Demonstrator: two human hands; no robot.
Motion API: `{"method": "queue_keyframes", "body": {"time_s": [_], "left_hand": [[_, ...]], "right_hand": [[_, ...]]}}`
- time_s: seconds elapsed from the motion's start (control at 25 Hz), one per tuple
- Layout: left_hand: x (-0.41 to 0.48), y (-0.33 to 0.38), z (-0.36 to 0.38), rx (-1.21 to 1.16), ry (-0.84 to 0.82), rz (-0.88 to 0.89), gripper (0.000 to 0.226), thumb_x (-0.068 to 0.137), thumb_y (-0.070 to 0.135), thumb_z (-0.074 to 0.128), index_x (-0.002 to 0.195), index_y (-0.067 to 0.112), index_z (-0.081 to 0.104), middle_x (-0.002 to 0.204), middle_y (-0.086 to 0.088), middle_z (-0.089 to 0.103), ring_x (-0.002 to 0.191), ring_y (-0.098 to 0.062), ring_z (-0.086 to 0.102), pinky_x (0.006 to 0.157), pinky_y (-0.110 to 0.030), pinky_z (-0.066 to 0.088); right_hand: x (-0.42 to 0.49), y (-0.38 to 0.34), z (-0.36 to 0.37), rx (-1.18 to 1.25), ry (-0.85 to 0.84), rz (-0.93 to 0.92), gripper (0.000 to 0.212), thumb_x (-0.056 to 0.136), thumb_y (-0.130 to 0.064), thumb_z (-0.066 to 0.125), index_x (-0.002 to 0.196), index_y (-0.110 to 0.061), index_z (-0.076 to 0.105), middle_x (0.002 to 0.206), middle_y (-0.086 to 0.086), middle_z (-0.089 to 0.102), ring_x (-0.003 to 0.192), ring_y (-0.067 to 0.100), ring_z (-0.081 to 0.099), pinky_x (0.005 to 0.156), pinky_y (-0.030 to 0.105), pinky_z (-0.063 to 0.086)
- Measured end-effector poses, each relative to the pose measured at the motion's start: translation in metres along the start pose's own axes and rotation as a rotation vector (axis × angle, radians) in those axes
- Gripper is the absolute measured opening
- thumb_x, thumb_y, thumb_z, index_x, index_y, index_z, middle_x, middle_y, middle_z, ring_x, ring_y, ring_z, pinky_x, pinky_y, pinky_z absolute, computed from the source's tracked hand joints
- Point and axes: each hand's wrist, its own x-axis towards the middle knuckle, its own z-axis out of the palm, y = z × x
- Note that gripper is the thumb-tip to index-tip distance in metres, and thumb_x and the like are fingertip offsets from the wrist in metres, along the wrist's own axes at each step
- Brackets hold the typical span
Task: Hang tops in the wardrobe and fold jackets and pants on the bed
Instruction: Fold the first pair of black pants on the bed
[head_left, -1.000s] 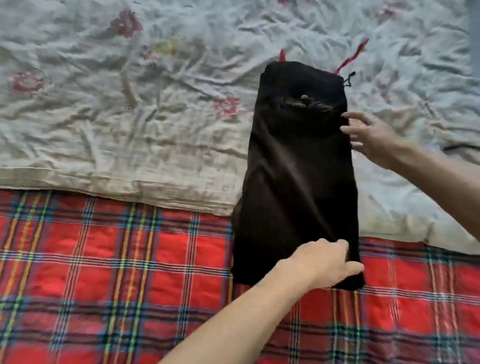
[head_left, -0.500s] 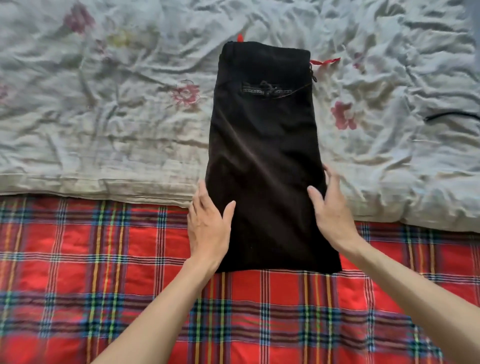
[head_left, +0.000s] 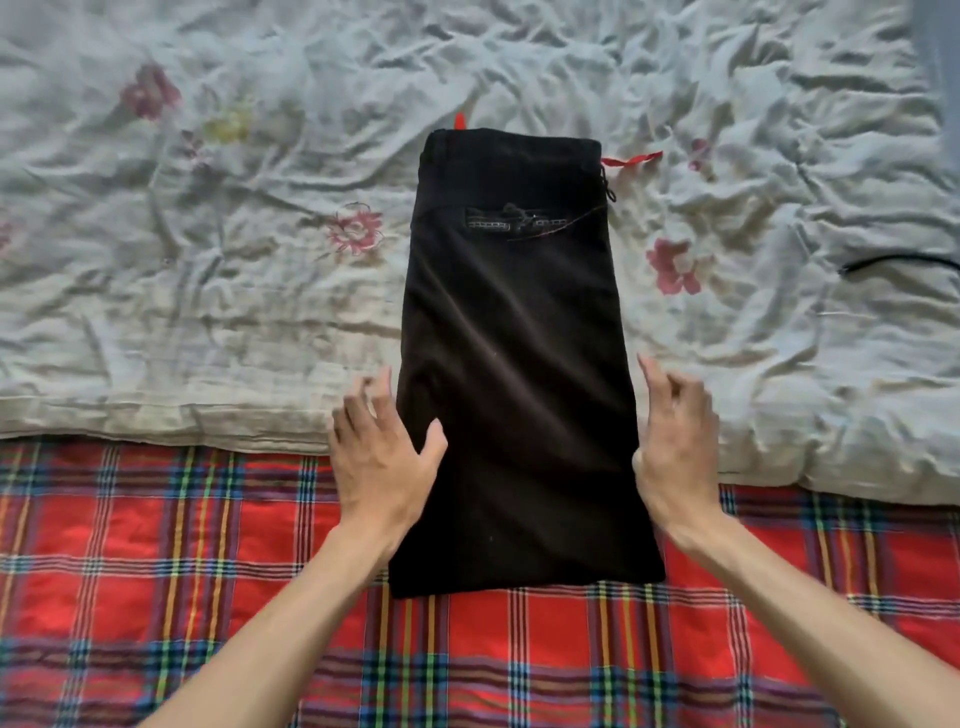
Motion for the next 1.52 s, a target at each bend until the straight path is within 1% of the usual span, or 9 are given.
{"method": "queue_keyframes", "body": {"time_s": [0.28, 0.48, 0.6, 0.72, 0.84, 0.96, 1.28, 1.4, 1.52], "left_hand": [[0.189, 0.051, 0.04, 0.336, -0.134, 0.546, 0.08, 0.096, 0.067, 0.022, 0.159, 0.021, -0.001, 0.165, -0.017, -0.01, 0.152, -0.027, -0.012, 0.122, -0.039, -0.01], [0.195, 0.041, 0.06, 0.235, -0.055, 0.604, 0.076, 0.096, 0.063, 0.026, 0.158, 0.019, 0.017, 0.165, -0.017, 0.0, 0.153, -0.029, 0.0, 0.123, -0.04, 0.0], [0.207, 0.05, 0.035, -0.327, 0.046, 0.112, 0.077, 0.093, 0.048, 0.057, 0.153, 0.016, 0.022, 0.162, -0.014, 0.015, 0.148, -0.029, 0.019, 0.121, -0.036, 0.015], [0.245, 0.051, 0.015, -1.037, -0.227, -0.422, 0.088, 0.074, 0.045, 0.081, 0.142, 0.01, 0.039, 0.13, -0.009, 0.06, 0.117, -0.023, 0.061, 0.103, -0.039, 0.049], [0.256, 0.054, -0.003, -1.176, -0.424, -0.41, 0.056, 0.076, 0.027, 0.082, 0.123, 0.001, 0.065, 0.103, -0.008, 0.075, 0.087, -0.02, 0.074, 0.074, -0.031, 0.06], [0.249, 0.061, -0.029, -1.197, -0.61, -0.327, 0.033, 0.086, 0.012, 0.07, 0.118, 0.003, 0.068, 0.108, -0.009, 0.074, 0.091, -0.02, 0.072, 0.086, -0.033, 0.059], [0.11, 0.043, -0.101, -0.88, -0.304, 0.538, 0.051, 0.07, 0.005, 0.072, 0.112, 0.029, 0.056, 0.113, 0.017, 0.067, 0.109, -0.001, 0.06, 0.097, -0.025, 0.046], [0.005, -0.001, -0.063, -0.394, -0.357, 0.843, 0.043, 0.07, -0.002, 0.07, 0.104, 0.018, 0.055, 0.142, -0.001, 0.054, 0.139, -0.015, 0.043, 0.113, -0.035, 0.033], [-0.058, -0.03, -0.009, -0.102, -0.436, 0.803, 0.062, 0.059, -0.014, 0.065, 0.103, 0.024, 0.044, 0.156, 0.006, 0.036, 0.151, -0.01, 0.014, 0.124, -0.035, 0.011]], "right_hand": [[0.197, -0.051, 0.062, -0.271, -0.159, -0.309, 0.067, 0.099, -0.053, 0.033, 0.158, -0.024, 0.02, 0.165, 0.002, 0.013, 0.152, 0.021, 0.004, 0.122, 0.048, -0.004], [0.209, -0.023, 0.086, 0.014, -0.047, -0.246, 0.072, 0.091, -0.056, 0.046, 0.152, -0.02, 0.032, 0.157, 0.003, 0.027, 0.145, 0.021, 0.024, 0.12, 0.039, 0.017], [0.221, -0.027, 0.073, 0.436, 0.124, 0.072, 0.074, 0.078, -0.042, 0.072, 0.14, -0.012, 0.043, 0.137, 0.009, 0.041, 0.123, 0.014, 0.037, 0.108, 0.022, 0.026], [0.249, -0.029, 0.055, 0.882, -0.133, 0.372, 0.048, 0.069, -0.009, 0.081, 0.112, -0.008, 0.061, 0.103, 0.002, 0.066, 0.094, 0.013, 0.063, 0.087, 0.025, 0.053], [0.267, -0.03, 0.031, 0.911, -0.345, 0.52, 0.027, 0.067, 0.005, 0.076, 0.076, -0.016, 0.06, 0.077, 0.0, 0.065, 0.073, 0.017, 0.064, 0.054, 0.023, 0.048], [0.261, -0.033, 0.017, 0.867, -0.497, 0.524, 0.02, 0.068, 0.001, 0.072, 0.079, -0.013, 0.063, 0.082, 0.003, 0.065, 0.088, 0.022, 0.065, 0.062, 0.024, 0.049], [0.096, -0.02, -0.062, 0.967, -0.173, -0.092, 0.046, 0.081, 0.008, 0.066, 0.104, -0.032, 0.066, 0.11, -0.008, 0.068, 0.104, 0.001, 0.064, 0.094, 0.026, 0.051], [-0.002, 0.024, -0.042, 0.289, -0.321, -0.594, 0.039, 0.076, 0.003, 0.067, 0.107, -0.02, 0.06, 0.139, 0.0, 0.055, 0.13, 0.02, 0.051, 0.107, 0.037, 0.04], [-0.05, 0.045, -0.006, 0.043, -0.437, -0.641, 0.048, 0.071, 0.011, 0.058, 0.109, -0.019, 0.057, 0.155, 0.0, 0.038, 0.146, 0.021, 0.032, 0.115, 0.045, 0.031]]}}
